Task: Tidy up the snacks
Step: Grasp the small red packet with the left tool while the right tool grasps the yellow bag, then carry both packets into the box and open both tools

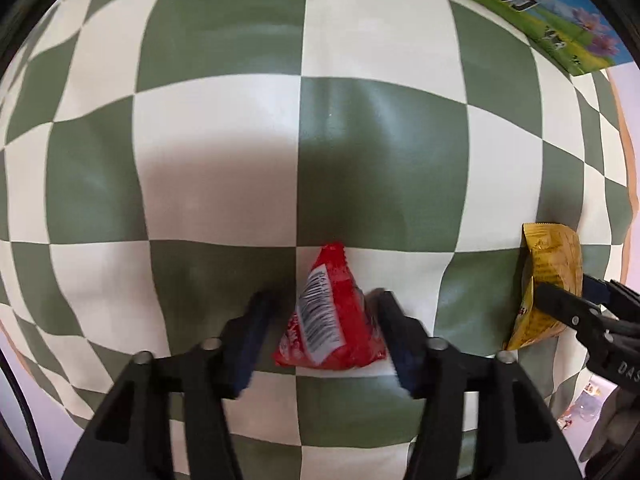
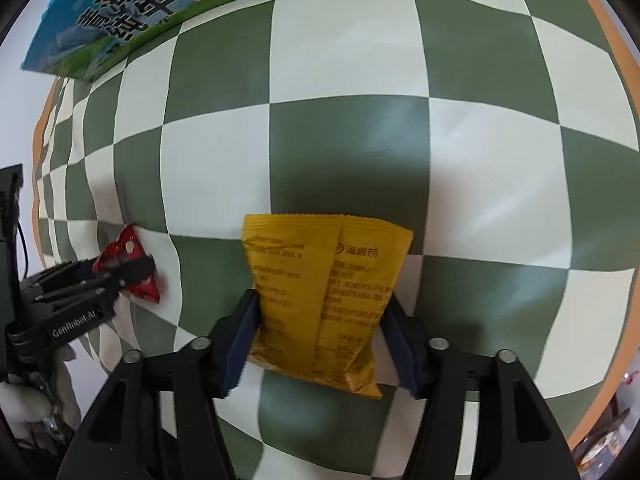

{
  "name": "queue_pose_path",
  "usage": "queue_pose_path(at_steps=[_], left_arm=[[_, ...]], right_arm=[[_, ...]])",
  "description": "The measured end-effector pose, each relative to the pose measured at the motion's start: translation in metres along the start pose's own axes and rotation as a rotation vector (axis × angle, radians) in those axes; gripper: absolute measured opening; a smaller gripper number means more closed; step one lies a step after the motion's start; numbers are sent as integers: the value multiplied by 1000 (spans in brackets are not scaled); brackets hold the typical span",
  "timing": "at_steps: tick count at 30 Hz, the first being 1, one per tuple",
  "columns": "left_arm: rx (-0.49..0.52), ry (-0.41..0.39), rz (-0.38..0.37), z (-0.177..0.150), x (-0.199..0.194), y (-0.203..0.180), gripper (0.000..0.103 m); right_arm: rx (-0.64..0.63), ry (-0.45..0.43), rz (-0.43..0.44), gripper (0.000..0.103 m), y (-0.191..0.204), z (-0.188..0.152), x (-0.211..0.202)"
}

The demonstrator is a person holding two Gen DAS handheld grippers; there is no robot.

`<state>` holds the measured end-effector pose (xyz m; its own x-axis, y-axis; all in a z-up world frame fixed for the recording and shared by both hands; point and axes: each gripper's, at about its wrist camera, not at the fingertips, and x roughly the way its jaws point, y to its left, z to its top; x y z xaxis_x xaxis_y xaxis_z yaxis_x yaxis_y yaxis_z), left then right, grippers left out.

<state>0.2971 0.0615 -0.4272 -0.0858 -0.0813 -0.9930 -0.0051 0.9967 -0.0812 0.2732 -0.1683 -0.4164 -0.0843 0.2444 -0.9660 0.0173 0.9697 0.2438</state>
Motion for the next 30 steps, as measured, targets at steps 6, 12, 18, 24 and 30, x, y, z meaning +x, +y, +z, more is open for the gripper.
queue_pose_path(at_steps=[6,12,18,24,30], left_arm=[[33,6,-5,12,5,-15,66],[66,10,12,23,5,-38,71],[63,20,27,25,3,-53,71],[70,18,43,21,0,-58,47],[70,10,39,14,-6,-49,41]], right_arm=[[-1,-13,-53,79,8,1,5],[39,-16,-67,84,6,1,8],[31,-13,-113,88,5,4,6],[41,-28,-128,88,12,7,9],[36,-47,-113,80,17,0,5]])
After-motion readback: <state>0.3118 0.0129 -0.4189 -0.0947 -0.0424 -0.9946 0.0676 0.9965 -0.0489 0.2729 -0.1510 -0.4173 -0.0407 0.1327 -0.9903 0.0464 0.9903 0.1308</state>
